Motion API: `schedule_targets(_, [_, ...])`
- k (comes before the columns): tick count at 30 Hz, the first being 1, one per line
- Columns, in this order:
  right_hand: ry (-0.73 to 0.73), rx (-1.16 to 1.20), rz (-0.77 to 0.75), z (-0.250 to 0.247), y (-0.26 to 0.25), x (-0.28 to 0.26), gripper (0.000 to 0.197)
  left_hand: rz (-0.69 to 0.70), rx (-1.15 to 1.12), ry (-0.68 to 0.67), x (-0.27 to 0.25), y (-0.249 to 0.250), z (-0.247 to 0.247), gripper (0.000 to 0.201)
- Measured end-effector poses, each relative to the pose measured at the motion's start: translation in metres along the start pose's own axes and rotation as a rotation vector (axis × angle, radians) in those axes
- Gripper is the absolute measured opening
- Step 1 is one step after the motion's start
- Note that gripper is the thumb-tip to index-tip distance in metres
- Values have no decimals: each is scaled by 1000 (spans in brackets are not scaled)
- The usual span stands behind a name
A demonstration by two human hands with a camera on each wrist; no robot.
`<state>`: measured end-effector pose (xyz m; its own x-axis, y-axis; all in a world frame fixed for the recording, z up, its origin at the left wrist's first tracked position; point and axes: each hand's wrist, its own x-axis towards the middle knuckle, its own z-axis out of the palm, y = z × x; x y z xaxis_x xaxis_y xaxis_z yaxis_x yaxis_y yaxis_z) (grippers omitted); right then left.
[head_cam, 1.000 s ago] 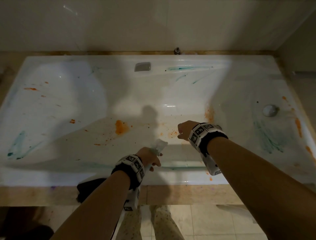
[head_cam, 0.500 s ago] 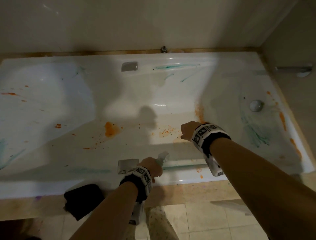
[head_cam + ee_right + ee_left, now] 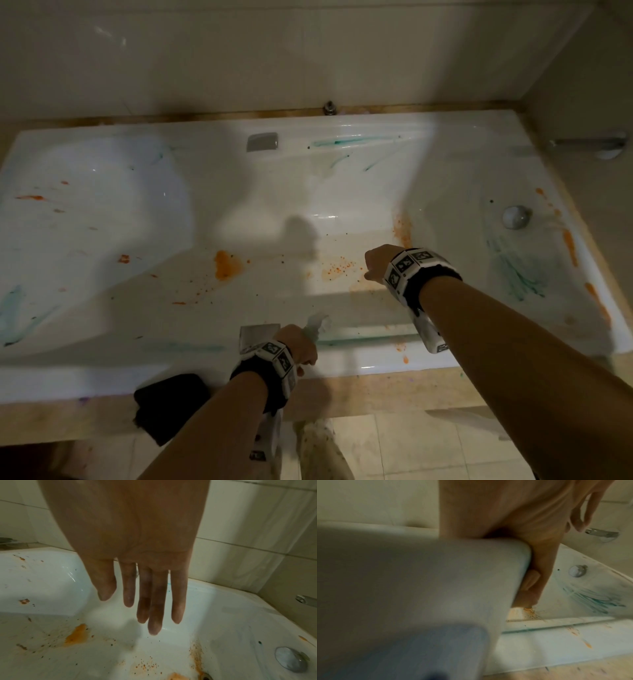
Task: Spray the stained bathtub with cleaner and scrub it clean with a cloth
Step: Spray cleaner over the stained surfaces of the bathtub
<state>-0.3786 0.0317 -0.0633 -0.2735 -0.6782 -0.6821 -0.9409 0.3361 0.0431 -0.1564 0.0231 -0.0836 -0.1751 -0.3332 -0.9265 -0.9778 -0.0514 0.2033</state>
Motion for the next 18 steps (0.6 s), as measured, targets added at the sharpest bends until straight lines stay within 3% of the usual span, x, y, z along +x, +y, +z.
schedule_targets(1, [7, 0, 4, -3, -4, 3, 17, 18, -5, -28, -2, -4, -3, 6])
schedule_targets(5, [9, -3, -37, -12, -28, 13, 21, 40, -17, 23, -2, -19, -13, 29])
schedule_targets(9, [17, -18, -65, -23, -63, 9, 23, 40, -50, 166, -12, -38, -35, 15])
schedule_targets(13, [-2, -58, -78, -45, -99, 9, 26, 96, -148, 233, -28, -60, -68, 18])
schedule_targets(15, [10, -32, -90, -67, -126, -1, 34, 165, -265, 283, -39, -75, -92, 8])
schedule_targets(18, [66, 45, -113, -103, -177, -18, 45, 297, -577, 402, -58, -108, -126, 24])
